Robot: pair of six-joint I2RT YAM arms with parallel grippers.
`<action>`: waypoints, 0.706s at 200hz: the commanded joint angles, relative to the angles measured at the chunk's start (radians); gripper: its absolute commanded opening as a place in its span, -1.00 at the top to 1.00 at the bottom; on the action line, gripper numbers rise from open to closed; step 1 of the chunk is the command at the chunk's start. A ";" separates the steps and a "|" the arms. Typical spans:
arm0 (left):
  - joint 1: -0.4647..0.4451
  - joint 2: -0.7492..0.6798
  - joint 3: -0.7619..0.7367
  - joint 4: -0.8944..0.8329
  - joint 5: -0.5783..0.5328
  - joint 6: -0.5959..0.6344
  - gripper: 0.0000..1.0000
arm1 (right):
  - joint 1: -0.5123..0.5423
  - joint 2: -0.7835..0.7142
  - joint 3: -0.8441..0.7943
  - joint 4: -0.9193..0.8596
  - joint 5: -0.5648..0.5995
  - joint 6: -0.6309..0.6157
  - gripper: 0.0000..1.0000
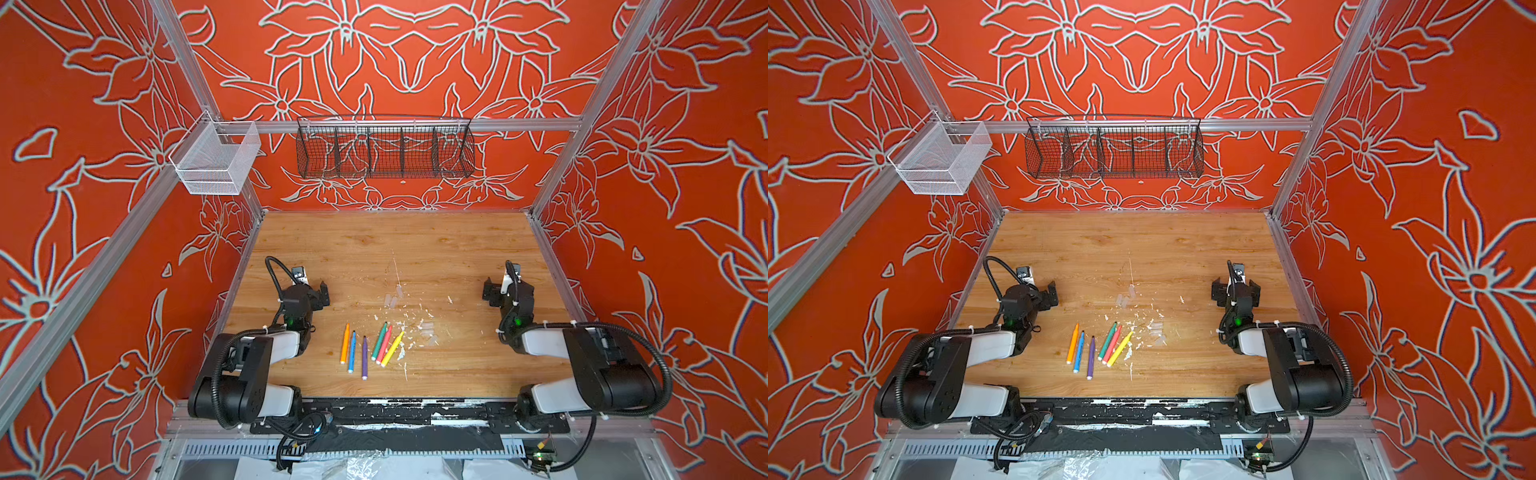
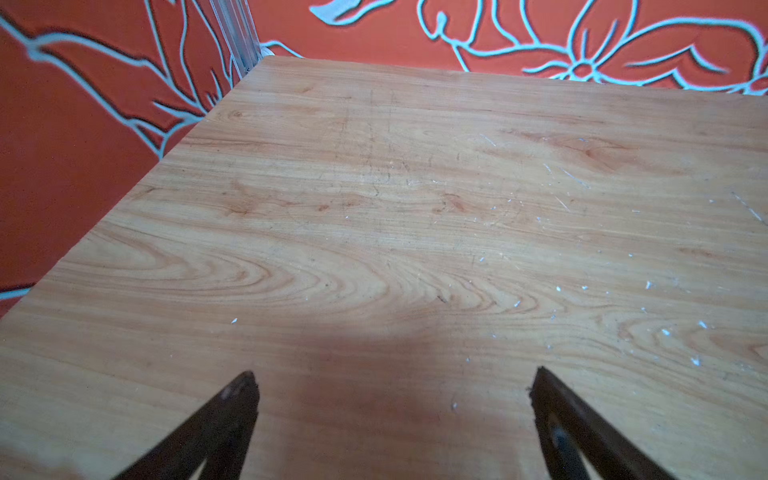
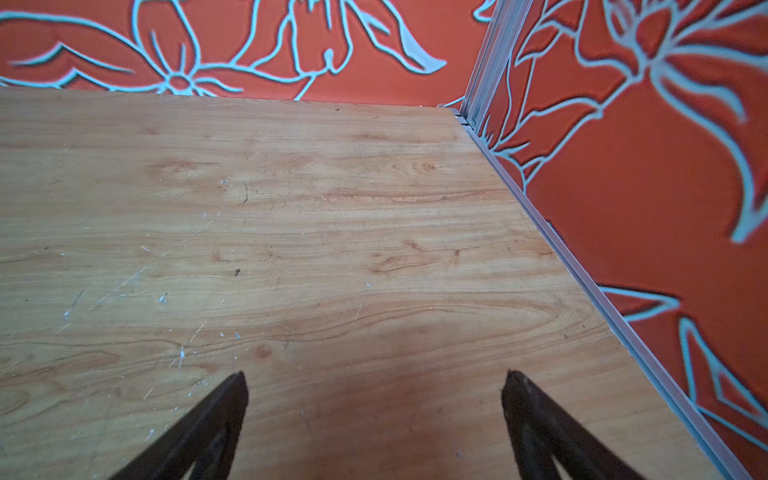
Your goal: Insert the pens into the pen caps
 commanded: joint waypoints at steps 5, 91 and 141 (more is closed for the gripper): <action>0.002 -0.009 -0.008 0.033 0.154 0.079 -0.99 | -0.004 0.004 0.005 0.017 0.020 0.008 -0.95; 0.009 -0.002 0.009 0.010 0.127 0.054 -0.99 | -0.004 0.003 0.005 0.017 0.020 0.007 -0.95; 0.009 0.000 0.011 0.009 0.126 0.054 -0.99 | -0.004 0.004 0.005 0.017 0.020 0.007 -0.95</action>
